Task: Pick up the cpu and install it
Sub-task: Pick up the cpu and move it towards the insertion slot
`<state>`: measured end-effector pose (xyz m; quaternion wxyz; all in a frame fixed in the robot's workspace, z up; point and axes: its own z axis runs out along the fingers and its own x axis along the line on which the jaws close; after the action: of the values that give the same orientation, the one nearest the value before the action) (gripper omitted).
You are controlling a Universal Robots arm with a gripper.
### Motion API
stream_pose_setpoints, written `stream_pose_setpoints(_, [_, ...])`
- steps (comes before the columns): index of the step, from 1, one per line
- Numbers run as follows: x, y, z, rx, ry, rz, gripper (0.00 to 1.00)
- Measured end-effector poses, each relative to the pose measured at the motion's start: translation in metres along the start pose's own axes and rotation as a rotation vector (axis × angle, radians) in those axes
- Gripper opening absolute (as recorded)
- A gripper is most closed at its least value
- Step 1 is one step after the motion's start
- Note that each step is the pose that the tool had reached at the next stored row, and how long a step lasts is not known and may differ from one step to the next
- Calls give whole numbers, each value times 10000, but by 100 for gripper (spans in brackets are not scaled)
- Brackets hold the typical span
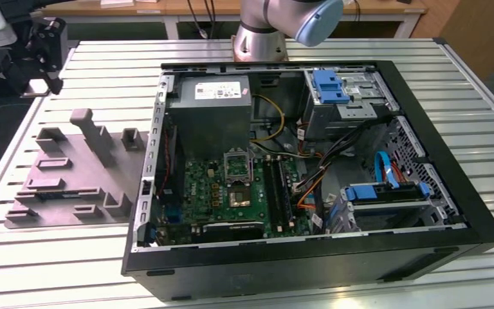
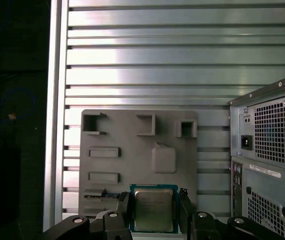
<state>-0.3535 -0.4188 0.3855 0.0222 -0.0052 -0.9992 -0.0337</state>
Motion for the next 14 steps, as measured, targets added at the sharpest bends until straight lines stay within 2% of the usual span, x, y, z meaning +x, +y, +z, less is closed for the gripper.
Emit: stream_pose_setpoints(14, [-59,1,-3,0,0,0,47])
